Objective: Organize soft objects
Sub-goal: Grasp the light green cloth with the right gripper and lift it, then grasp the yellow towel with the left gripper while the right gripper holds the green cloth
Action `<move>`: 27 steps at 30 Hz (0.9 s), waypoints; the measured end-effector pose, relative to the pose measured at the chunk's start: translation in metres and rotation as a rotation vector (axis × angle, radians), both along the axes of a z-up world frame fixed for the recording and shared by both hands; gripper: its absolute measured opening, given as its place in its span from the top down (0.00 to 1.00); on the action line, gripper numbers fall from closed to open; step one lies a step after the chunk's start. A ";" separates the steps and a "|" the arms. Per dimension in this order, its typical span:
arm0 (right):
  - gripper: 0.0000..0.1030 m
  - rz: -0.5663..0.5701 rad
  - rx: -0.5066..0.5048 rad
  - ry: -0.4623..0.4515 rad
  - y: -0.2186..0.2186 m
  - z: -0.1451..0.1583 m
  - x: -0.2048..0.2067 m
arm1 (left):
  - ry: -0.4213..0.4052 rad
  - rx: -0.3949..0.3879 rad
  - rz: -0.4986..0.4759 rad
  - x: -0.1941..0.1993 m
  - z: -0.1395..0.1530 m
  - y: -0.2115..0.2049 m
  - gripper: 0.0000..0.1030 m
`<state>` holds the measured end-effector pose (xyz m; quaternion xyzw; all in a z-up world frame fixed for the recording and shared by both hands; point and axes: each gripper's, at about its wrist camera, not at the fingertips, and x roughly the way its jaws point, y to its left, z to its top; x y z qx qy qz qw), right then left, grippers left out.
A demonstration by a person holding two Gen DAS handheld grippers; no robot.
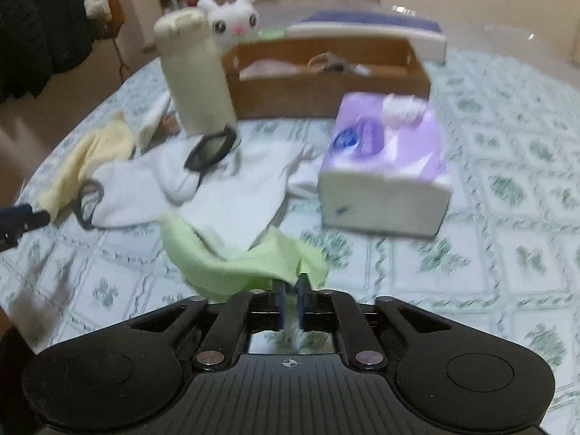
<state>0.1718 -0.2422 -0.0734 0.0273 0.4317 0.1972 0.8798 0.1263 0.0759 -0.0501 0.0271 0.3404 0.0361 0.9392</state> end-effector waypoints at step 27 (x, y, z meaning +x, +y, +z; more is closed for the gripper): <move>0.94 0.123 0.101 -0.127 0.021 0.014 -0.010 | 0.009 -0.010 0.020 0.059 -0.005 0.050 0.40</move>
